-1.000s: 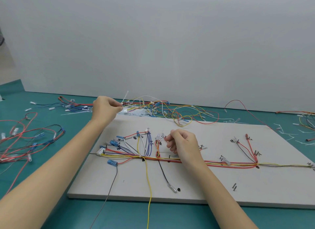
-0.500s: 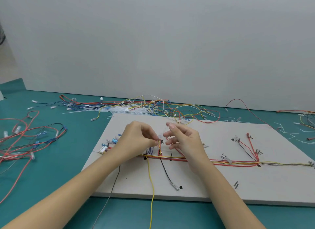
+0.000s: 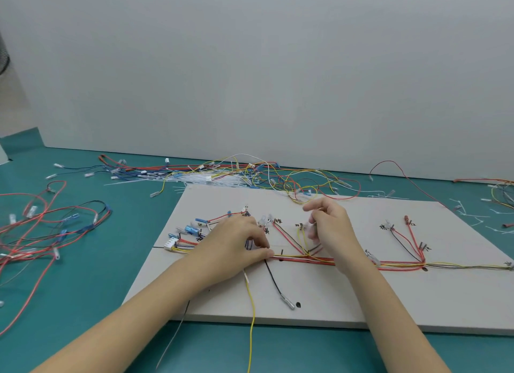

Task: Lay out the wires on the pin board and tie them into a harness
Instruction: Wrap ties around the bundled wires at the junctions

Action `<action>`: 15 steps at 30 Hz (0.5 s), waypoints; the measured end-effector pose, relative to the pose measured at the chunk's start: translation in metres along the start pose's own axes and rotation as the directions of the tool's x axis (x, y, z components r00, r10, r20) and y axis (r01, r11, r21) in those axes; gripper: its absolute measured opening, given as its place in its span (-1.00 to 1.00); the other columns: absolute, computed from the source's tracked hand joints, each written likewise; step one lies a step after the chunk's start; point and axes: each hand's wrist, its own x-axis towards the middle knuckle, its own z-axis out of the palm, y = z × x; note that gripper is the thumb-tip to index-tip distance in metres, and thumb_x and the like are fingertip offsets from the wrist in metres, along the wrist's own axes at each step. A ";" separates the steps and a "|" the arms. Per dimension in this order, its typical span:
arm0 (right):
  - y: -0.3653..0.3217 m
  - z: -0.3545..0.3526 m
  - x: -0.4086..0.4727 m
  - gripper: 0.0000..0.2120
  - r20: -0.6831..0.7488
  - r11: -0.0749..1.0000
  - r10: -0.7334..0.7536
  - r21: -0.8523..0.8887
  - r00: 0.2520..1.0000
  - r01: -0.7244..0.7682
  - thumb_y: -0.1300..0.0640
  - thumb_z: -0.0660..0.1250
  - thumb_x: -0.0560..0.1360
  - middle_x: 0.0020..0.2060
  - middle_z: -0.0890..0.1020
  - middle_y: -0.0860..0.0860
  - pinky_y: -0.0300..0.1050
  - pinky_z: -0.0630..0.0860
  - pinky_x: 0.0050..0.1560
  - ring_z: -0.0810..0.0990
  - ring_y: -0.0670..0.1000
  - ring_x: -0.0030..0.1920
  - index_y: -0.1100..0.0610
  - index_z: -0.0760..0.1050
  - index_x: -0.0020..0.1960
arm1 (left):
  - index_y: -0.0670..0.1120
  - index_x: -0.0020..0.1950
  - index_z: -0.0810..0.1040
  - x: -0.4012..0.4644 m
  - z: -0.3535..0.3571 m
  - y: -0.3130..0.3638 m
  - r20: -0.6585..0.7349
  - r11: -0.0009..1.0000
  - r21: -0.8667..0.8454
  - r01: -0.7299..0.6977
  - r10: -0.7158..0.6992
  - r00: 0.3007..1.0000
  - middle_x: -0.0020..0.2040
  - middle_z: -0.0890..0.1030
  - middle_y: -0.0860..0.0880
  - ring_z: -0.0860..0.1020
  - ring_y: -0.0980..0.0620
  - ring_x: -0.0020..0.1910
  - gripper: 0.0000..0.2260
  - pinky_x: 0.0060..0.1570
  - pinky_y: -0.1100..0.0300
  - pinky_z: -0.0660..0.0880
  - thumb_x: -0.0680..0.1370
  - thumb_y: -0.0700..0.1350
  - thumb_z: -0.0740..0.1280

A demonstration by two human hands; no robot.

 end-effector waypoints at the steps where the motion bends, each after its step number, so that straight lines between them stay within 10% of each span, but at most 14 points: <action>1: 0.002 -0.002 0.002 -0.74 -0.026 0.992 -0.019 -0.122 0.999 0.015 0.34 0.09 0.52 -0.36 0.45 0.00 -0.18 0.32 -0.36 0.41 -0.07 -0.43 0.14 0.51 -0.15 | 0.08 -0.12 0.67 0.000 0.000 0.001 -0.001 1.000 -0.012 0.009 -0.009 1.000 -0.18 0.56 0.15 0.48 0.22 -0.10 -0.88 -0.03 0.22 0.41 0.49 0.10 0.43; 10: 0.010 -0.021 0.002 -0.56 0.294 0.728 0.126 -0.676 0.947 0.113 -0.15 0.39 0.36 -0.56 0.33 -0.05 -0.15 0.22 -0.39 0.28 -0.03 -0.49 0.07 0.28 -0.48 | 0.03 -0.12 0.56 0.001 0.000 0.004 0.024 0.995 0.102 -0.011 0.009 1.000 -0.17 0.49 0.12 0.43 0.12 -0.10 -0.90 -0.03 0.19 0.39 0.56 0.00 0.33; 15: 0.004 -0.022 -0.005 -0.68 0.375 0.687 0.127 -0.701 0.918 0.192 0.01 0.35 0.40 -0.53 0.34 -0.07 -0.15 0.27 -0.35 0.34 0.00 -0.44 0.07 0.27 -0.39 | 0.05 -0.11 0.41 0.002 0.002 0.008 0.049 0.971 0.234 -0.043 0.032 0.998 -0.10 0.47 0.08 0.42 0.05 -0.01 -0.89 0.08 0.13 0.37 0.61 0.01 0.25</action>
